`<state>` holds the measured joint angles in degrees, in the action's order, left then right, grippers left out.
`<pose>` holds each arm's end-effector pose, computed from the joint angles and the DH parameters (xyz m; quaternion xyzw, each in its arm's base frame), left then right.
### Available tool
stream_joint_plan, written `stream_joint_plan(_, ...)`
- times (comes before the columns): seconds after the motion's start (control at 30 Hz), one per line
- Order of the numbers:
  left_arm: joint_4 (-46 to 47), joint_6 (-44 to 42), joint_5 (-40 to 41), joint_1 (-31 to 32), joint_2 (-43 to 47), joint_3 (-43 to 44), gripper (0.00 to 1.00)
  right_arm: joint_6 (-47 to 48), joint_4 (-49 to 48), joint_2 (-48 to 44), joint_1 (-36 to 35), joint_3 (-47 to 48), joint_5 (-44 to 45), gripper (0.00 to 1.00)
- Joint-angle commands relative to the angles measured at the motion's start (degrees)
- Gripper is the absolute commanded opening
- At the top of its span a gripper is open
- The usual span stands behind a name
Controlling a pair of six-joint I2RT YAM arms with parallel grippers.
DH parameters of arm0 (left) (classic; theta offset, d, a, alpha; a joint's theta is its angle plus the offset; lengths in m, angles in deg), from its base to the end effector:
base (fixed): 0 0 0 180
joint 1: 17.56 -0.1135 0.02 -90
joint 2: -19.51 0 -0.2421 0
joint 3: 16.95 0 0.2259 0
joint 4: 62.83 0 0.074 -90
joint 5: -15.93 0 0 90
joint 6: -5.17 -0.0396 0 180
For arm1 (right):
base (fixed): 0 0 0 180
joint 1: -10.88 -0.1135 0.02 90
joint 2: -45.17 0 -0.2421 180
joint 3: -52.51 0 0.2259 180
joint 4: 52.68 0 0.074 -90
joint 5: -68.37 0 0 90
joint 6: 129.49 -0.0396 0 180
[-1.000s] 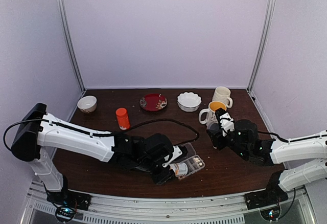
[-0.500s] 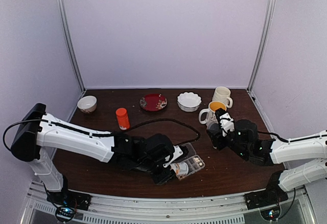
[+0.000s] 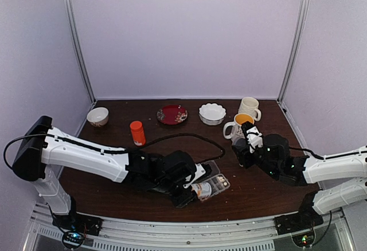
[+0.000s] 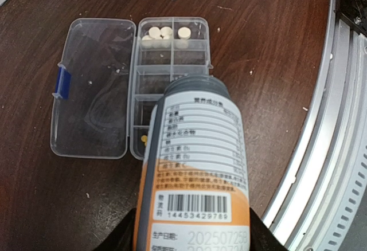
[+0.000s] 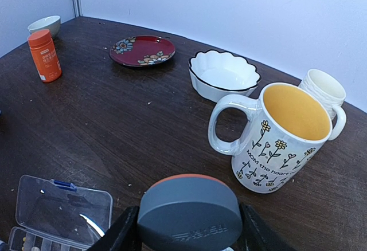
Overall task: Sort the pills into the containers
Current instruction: Pour the pill into the compartment of the pill container.
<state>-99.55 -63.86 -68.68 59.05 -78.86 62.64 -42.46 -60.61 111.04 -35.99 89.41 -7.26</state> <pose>0.0808 -0.3234 0.1868 0.4329 0.8502 -0.1933 0.2289 0.1600 0.1564 0.1847 -0.2400 0.7850 0.1432 0.5528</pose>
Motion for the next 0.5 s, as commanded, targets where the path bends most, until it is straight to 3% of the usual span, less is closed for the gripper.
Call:
stream_joint_plan(0.0, -0.9, 0.1, 1.1, 0.3, 0.0, 2.1, 0.0, -0.2, 0.0, -1.1, 0.4, 1.2, -0.3, 0.0)
stream_joint_plan(0.1, 2.2, 0.3, 1.1, 0.3, 0.3, -0.1, 0.0, -0.2, 0.0, -1.2, 0.5, 1.2, -0.2, 0.0)
stream_joint_plan(0.23, -2.7, 0.0, 1.2, 0.3, 0.1, 3.8, 0.0, -0.3, 0.0, -1.0, 0.4, 1.2, -0.4, 0.0)
stream_joint_plan(0.33, 2.2, 0.2, 1.8, 0.4, 1.7, -0.3, 0.0, -0.3, 0.0, -0.9, 0.4, 1.3, -0.4, 0.0)
stream_joint_plan(0.47, -0.2, 0.3, 1.5, 0.3, 1.5, 1.3, 0.0, -0.3, 0.0, -0.7, 0.5, 1.3, -0.5, 0.0)
